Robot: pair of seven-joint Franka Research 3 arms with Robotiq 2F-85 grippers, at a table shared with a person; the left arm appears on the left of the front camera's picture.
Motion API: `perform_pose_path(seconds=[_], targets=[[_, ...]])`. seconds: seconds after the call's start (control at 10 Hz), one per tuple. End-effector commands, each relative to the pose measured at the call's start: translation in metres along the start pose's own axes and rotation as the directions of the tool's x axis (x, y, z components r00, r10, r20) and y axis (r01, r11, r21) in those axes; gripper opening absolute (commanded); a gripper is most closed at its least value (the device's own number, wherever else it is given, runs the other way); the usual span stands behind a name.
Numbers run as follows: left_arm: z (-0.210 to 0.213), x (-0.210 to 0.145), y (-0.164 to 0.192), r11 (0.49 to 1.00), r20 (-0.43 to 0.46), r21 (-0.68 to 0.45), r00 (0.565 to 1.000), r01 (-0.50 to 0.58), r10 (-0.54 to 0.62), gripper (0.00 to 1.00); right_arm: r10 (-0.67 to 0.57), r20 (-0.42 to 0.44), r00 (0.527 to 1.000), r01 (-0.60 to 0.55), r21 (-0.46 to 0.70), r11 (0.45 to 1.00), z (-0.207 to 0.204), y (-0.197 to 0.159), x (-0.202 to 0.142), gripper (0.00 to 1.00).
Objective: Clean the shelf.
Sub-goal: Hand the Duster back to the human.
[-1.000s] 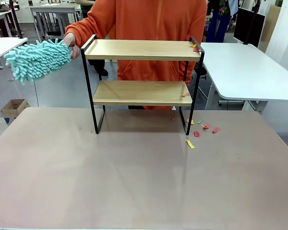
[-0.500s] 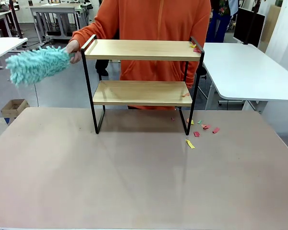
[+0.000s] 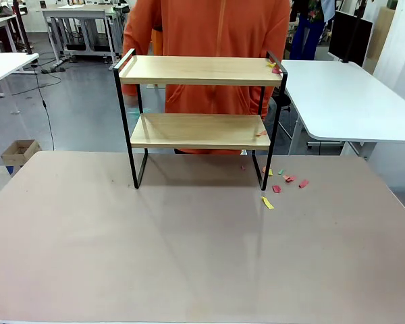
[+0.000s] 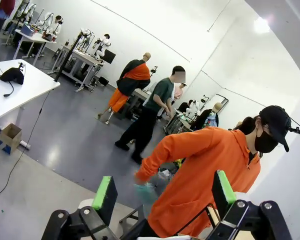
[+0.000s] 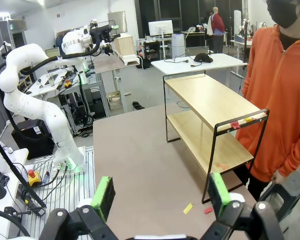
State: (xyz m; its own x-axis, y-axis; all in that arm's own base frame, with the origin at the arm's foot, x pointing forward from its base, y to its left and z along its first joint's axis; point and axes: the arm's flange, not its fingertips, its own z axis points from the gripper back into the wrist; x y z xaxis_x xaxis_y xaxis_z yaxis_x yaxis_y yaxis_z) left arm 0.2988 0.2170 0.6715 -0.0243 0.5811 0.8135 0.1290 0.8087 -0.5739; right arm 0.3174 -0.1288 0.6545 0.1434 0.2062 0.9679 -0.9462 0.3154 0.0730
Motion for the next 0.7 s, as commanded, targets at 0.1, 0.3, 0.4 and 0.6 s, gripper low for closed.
perform_pose_path(seconds=[0.1,0.3,0.4,0.6], targets=[[0.0009,-0.0041,-0.0003,1.000,0.008,0.001,1.000,0.004,-0.004,1.00,0.014,0.022,1.000,-0.014,0.004,1.000,0.0006,-0.0007,0.0040,1.00],[0.0009,-0.0041,-0.0003,1.000,0.008,0.001,1.000,0.004,-0.004,1.00,0.014,0.022,1.000,-0.014,0.004,1.000,0.0006,-0.0007,0.0040,1.00],[0.0009,-0.0041,-0.0003,1.000,0.008,0.001,1.000,0.004,-0.004,1.00,0.014,0.022,1.000,-0.014,0.004,1.000,0.0006,-0.0007,0.0040,1.00],[0.0009,-0.0041,-0.0003,1.000,0.008,0.001,1.000,0.004,-0.004,1.00,0.014,0.022,1.000,-0.014,0.004,1.000,0.0006,-0.0007,0.0040,1.00]])
